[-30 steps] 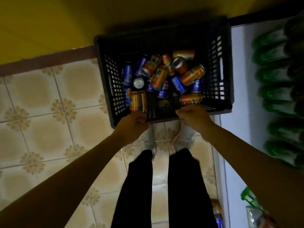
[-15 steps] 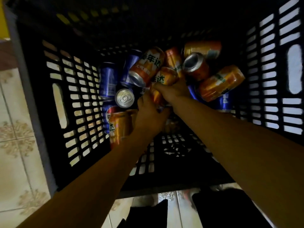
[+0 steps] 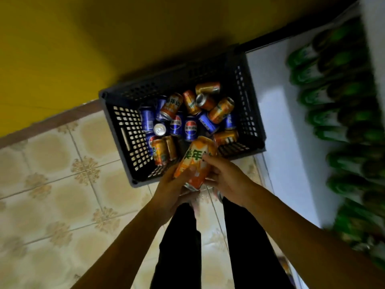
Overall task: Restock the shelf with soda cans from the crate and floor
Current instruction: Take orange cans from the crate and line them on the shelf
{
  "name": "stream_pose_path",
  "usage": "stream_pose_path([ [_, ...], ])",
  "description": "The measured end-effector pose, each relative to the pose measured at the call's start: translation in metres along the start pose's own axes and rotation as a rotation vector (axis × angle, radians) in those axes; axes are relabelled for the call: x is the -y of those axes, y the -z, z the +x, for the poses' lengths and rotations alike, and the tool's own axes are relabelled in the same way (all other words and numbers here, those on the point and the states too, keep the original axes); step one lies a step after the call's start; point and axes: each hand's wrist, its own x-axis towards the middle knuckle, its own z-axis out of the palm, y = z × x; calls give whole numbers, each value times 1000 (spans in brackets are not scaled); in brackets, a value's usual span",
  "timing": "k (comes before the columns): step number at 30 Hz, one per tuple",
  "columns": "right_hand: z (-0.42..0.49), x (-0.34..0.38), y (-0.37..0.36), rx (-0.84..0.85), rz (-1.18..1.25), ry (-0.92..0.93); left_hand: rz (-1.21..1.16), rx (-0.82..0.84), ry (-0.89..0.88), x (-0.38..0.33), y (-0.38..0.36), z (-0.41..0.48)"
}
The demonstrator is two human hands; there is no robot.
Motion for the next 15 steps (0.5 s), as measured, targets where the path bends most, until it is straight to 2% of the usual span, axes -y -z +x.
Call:
stream_pose_path([
  [3, -60, 2, 7, -127, -34, 22, 138, -111, -133, 4, -26, -59],
  [6, -108, 1, 10, -176, 154, 81, 444, -193, -362, 10, -42, -104],
  [8, -136, -3, 0, -184, 219, 124, 561, -175, -459, 11, -48, -132],
  [12, -195, -17, -29, -164, 309, 241, 533, -61, -502, 14, -44, -181],
  [15, -240, -38, -51, -194, 396, 344, 453, 11, -453, 10, -33, -220],
])
